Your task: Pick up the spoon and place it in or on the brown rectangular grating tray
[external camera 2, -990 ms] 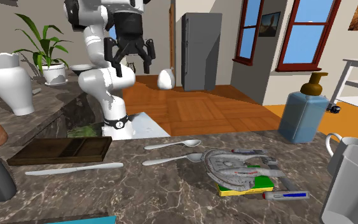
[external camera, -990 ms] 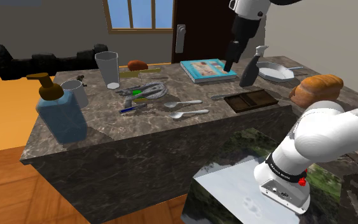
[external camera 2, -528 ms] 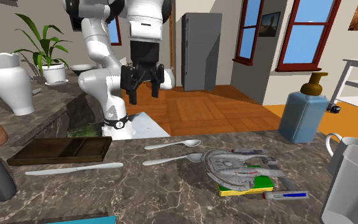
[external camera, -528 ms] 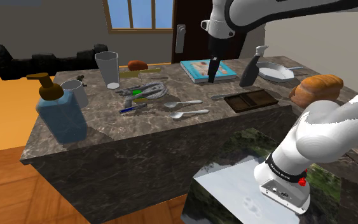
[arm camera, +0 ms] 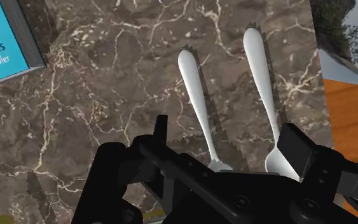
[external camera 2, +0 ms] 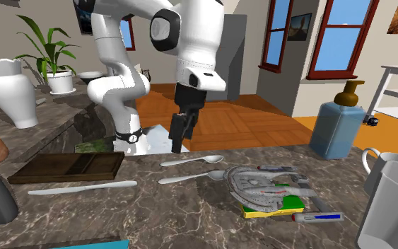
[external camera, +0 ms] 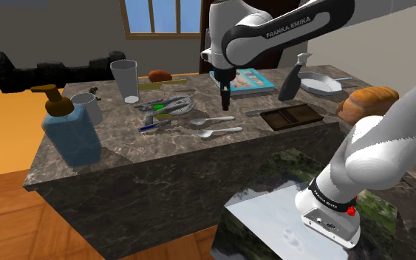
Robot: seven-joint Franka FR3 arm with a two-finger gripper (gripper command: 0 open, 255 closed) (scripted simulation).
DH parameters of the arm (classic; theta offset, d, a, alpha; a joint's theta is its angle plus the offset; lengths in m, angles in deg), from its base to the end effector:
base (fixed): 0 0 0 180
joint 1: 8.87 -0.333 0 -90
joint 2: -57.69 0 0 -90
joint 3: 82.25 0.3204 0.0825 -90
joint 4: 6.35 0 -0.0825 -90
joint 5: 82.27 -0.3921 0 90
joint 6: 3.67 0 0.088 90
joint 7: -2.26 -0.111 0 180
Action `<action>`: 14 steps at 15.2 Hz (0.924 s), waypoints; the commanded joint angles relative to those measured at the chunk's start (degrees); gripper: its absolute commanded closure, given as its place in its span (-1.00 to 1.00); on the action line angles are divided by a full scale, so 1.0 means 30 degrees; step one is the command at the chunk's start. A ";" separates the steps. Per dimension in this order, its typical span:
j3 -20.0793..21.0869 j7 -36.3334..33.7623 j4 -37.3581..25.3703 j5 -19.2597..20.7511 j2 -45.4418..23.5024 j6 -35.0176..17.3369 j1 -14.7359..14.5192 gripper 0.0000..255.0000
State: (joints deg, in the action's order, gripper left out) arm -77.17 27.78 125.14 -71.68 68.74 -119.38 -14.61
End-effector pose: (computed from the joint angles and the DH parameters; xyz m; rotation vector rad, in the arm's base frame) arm 0.4720 0.0793 0.4186 2.7798 1.0452 -0.1583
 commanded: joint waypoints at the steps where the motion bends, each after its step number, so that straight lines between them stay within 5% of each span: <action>1: 0.0167 0.0683 -0.0418 0.0681 -0.1406 -0.0682 -0.0131 -1.00; 4: 0.0418 0.1297 -0.1044 0.1578 -0.3163 -0.1411 -0.0332 -1.00; 14: 0.0193 0.0993 -0.0009 0.2099 -0.4037 -0.3319 -0.0111 -1.00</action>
State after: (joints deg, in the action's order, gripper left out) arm -76.56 30.77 125.06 -65.43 56.70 -129.19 -14.97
